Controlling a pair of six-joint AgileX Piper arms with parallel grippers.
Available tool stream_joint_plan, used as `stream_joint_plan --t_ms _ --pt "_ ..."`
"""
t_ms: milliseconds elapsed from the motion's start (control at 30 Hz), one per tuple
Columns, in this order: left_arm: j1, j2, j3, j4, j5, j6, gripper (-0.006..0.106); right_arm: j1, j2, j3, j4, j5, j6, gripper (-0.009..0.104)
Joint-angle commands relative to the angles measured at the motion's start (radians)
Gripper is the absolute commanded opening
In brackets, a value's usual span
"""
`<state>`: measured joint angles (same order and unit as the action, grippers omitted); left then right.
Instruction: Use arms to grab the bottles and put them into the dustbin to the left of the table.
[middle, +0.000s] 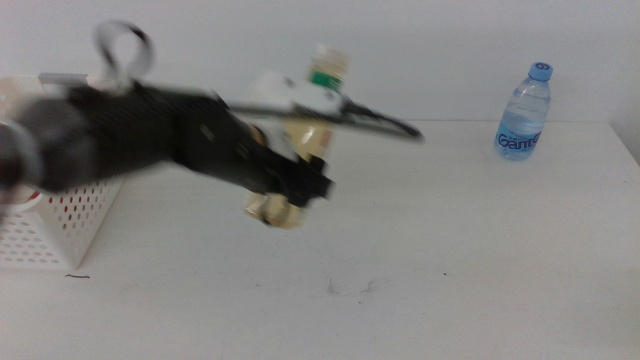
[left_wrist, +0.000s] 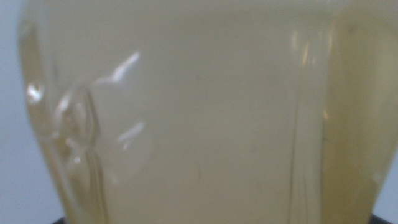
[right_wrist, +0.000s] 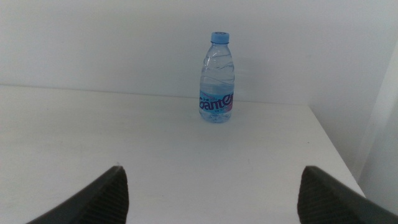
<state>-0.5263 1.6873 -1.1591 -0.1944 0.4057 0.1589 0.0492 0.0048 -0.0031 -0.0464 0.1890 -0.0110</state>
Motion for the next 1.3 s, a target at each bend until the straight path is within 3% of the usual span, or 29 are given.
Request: stream_joint_plan --t_ms 0,267,500,900,1000,1067,1267 --pt "0.074 -0.071 -0.068 0.004 0.187 -0.004 -0.002 -0.006 -0.005 0.003 -0.002 -0.01 -0.005 0.09" --pt "0.473 -0.056 -0.452 0.065 0.799 0.127 -0.002 -0.006 -0.005 0.003 -0.002 -0.01 -0.005 0.09" --pt "0.76 0.03 -0.609 0.064 0.815 0.21 -0.002 -0.006 -0.005 0.003 -0.002 -0.01 -0.005 0.09" --pt "0.8 0.273 -0.609 0.091 0.815 0.231 0.002 -0.006 -0.005 0.003 -0.002 -0.01 -0.005 0.09" --pt "0.8 0.31 -0.609 0.1 0.815 0.231 0.012 -0.006 -0.005 0.003 -0.002 -0.01 -0.005 0.09" --pt "0.8 0.331 -0.609 0.102 0.815 0.229 0.024 -0.006 -0.005 0.003 -0.002 -0.01 -0.005 0.09" --pt "0.8 0.351 -0.609 0.127 0.815 0.2 0.082 -0.006 -0.005 0.003 -0.002 -0.01 -0.005 0.09"
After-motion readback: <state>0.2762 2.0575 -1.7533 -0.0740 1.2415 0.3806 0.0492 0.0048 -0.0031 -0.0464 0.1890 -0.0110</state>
